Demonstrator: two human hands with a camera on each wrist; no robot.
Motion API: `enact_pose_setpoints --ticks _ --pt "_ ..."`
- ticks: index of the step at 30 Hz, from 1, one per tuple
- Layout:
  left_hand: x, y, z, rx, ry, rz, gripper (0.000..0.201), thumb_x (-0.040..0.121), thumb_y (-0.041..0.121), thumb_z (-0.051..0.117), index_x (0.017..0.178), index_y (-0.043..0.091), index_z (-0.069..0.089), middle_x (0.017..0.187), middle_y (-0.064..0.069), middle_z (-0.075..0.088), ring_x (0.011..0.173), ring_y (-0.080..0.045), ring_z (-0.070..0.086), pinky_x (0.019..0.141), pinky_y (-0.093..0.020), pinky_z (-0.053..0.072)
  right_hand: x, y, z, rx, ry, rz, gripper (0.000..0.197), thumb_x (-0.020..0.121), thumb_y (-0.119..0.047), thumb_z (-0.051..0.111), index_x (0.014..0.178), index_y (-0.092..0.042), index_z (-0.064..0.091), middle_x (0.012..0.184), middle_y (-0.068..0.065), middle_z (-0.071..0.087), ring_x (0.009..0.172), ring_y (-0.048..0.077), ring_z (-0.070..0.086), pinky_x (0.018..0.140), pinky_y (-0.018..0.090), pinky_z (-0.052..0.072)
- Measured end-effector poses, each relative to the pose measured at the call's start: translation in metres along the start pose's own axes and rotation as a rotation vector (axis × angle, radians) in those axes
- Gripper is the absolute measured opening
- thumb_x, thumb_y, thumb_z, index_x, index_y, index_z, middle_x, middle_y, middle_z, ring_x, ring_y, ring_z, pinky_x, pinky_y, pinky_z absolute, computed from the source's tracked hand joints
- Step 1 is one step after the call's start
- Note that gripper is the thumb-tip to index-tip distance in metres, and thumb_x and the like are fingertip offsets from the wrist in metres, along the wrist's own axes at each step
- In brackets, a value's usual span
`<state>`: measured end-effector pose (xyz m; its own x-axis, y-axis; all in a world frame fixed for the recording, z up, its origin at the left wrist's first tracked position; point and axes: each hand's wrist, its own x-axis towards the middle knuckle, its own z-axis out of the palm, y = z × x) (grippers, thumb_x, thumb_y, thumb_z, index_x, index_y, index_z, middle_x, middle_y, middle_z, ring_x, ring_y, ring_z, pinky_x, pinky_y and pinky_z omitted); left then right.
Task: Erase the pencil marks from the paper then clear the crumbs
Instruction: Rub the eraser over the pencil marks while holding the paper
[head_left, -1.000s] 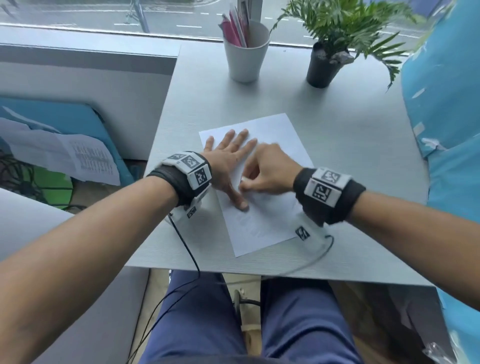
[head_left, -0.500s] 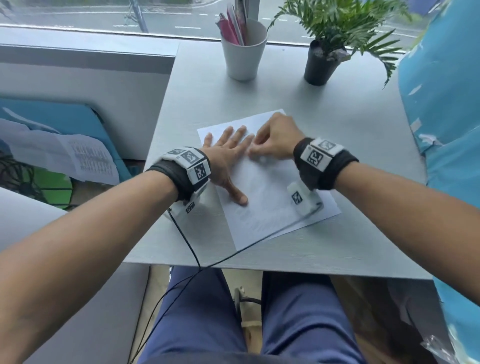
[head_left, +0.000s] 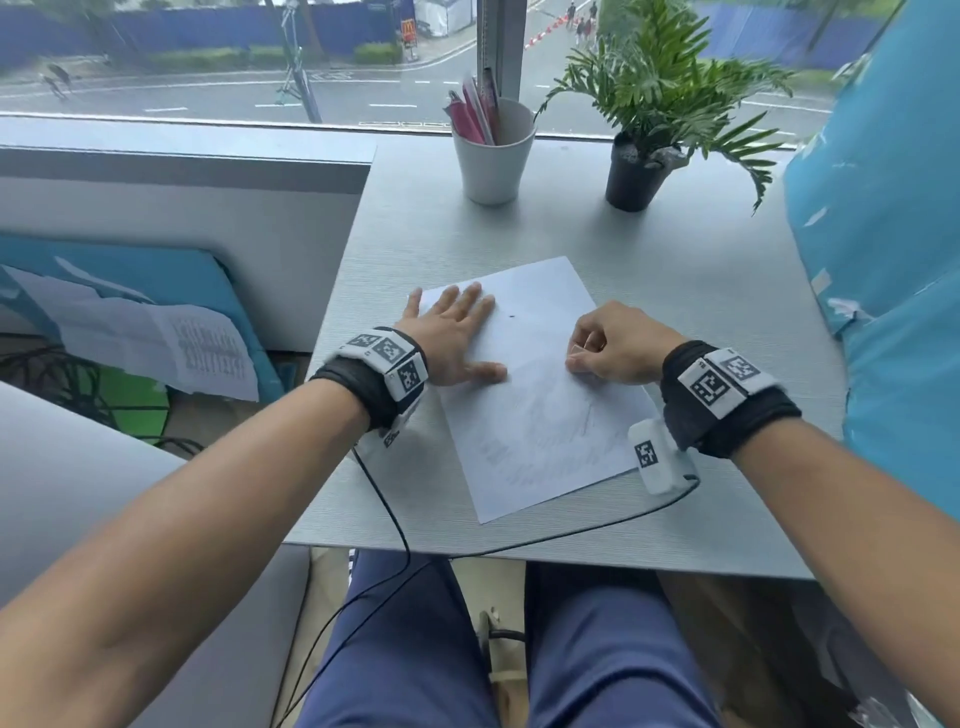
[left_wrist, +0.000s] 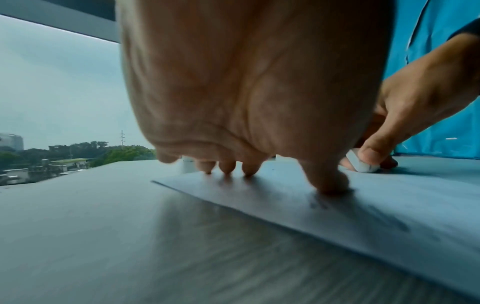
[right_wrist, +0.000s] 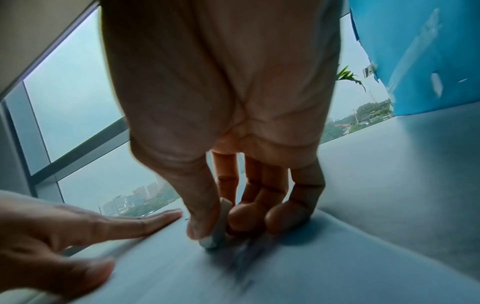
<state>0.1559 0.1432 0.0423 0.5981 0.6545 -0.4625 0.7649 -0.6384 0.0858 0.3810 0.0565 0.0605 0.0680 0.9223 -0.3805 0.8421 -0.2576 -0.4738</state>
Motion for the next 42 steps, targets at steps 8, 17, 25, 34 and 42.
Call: enact_pose_setpoints --ticks 8,17,25,34,42 --pt "-0.031 0.037 0.03 0.086 0.001 0.488 0.09 0.095 0.069 0.032 0.159 0.021 -0.009 0.165 0.001 -0.017 0.151 -0.016 -0.017 0.121 -0.041 -0.012 0.001 0.003 -0.003 0.008 -0.024 -0.017 0.008 0.081 -0.027 0.076 0.082 -0.021 0.072 0.071 -0.01 0.063 0.065 0.003 0.056 0.056 0.018 0.038" --pt "0.005 -0.011 -0.007 0.092 0.03 -0.108 0.105 0.087 0.082 0.024 0.158 0.014 -0.011 0.165 -0.004 -0.018 0.153 -0.023 -0.013 0.122 -0.053 -0.007 -0.001 -0.003 -0.005 -0.008 -0.038 0.023 0.009 0.083 -0.027 0.075 0.087 -0.019 0.072 0.077 -0.007 0.067 0.066 0.003 0.059 0.054 0.017 0.038" --pt "-0.002 0.026 0.017 -0.003 0.019 0.389 0.085 0.094 0.071 0.03 0.158 0.031 -0.008 0.165 0.004 -0.018 0.151 -0.018 -0.018 0.117 -0.048 -0.013 0.001 -0.007 -0.008 -0.018 -0.061 0.038 0.009 0.082 -0.027 0.076 0.084 -0.018 0.072 0.076 -0.003 0.072 0.056 0.003 0.058 0.052 0.019 0.04" --pt "-0.002 -0.026 -0.001 -0.191 0.122 0.138 0.13 0.07 0.077 0.065 0.159 0.018 -0.01 0.165 0.002 -0.015 0.152 -0.016 -0.014 0.123 -0.047 -0.007 0.0 -0.011 -0.006 -0.108 -0.021 0.031 0.008 0.081 -0.026 0.074 0.083 -0.018 0.072 0.084 -0.004 0.068 0.074 0.009 0.059 0.055 0.019 0.04" --pt "0.004 -0.019 0.0 -0.229 0.003 0.091 0.141 0.065 0.072 0.075 0.157 0.017 -0.016 0.164 0.001 -0.023 0.15 -0.016 -0.022 0.12 -0.042 -0.016 0.037 -0.058 -0.019 -0.008 0.156 -0.03 0.013 0.072 -0.018 0.084 0.078 -0.011 0.074 0.07 0.002 0.071 0.051 0.007 0.059 0.054 0.021 0.053"
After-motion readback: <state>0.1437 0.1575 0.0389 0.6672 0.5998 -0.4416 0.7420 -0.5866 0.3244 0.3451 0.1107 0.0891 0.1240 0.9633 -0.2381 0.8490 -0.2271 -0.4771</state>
